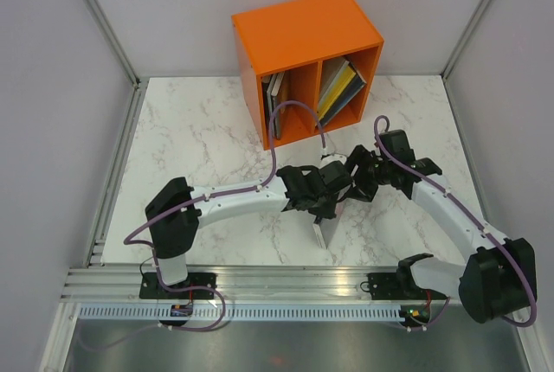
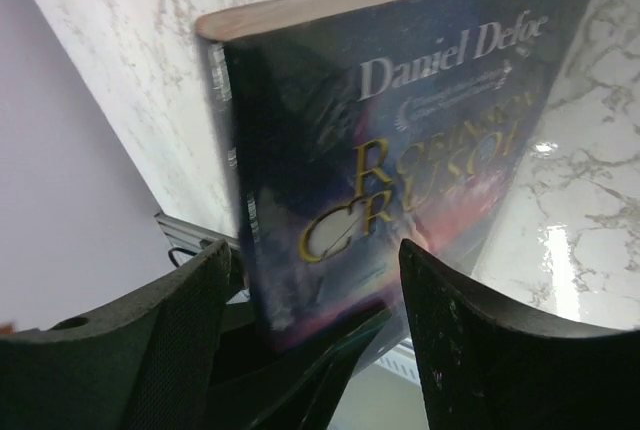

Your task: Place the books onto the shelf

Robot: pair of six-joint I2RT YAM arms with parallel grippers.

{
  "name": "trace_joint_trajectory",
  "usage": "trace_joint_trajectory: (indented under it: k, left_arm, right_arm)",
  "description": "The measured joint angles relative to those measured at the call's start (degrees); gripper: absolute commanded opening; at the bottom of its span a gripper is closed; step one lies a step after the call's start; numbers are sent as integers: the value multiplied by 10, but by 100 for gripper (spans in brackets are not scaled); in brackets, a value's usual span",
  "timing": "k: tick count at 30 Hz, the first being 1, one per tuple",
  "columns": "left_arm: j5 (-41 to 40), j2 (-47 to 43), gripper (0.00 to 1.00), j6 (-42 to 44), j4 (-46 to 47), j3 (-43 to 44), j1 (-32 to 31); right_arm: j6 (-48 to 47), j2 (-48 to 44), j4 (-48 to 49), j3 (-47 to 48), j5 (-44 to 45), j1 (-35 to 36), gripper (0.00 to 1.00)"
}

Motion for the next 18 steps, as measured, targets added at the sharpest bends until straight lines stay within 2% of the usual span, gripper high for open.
trace_joint_trajectory:
  k: [6, 8, 9, 10, 11, 12, 13, 15, 16, 18]
  left_arm:
    - [24, 0, 2, -4, 6, 1, -12]
    - [24, 0, 6, -4, 6, 1, -12]
    - [24, 0, 8, -4, 4, 1, -12]
    - [24, 0, 10, -4, 4, 1, -12]
    - [24, 0, 18, -4, 4, 1, -12]
    - [24, 0, 25, -4, 4, 1, -12]
    - [24, 0, 49, -4, 4, 1, -12]
    - [31, 0, 54, -8, 7, 1, -13]
    - [33, 0, 58, -10, 12, 3, -15]
    - [35, -1, 80, -12, 19, 7, -18]
  right_arm:
    - [-9, 12, 8, -38, -1, 1, 71]
    - [-12, 12, 10, -39, -2, 1, 68]
    - [-13, 12, 11, -40, -3, 1, 64]
    - [-14, 12, 12, -40, -3, 1, 53]
    - [-16, 12, 12, -40, -4, 1, 44]
    - [-16, 12, 12, -40, -4, 1, 22]
    - [-16, 12, 12, -40, -5, 1, 14]
    - [-19, 12, 12, -41, -5, 1, 0]
    - [-21, 13, 13, -43, -6, 1, 0]
    - [-25, 12, 12, -43, -6, 1, 0]
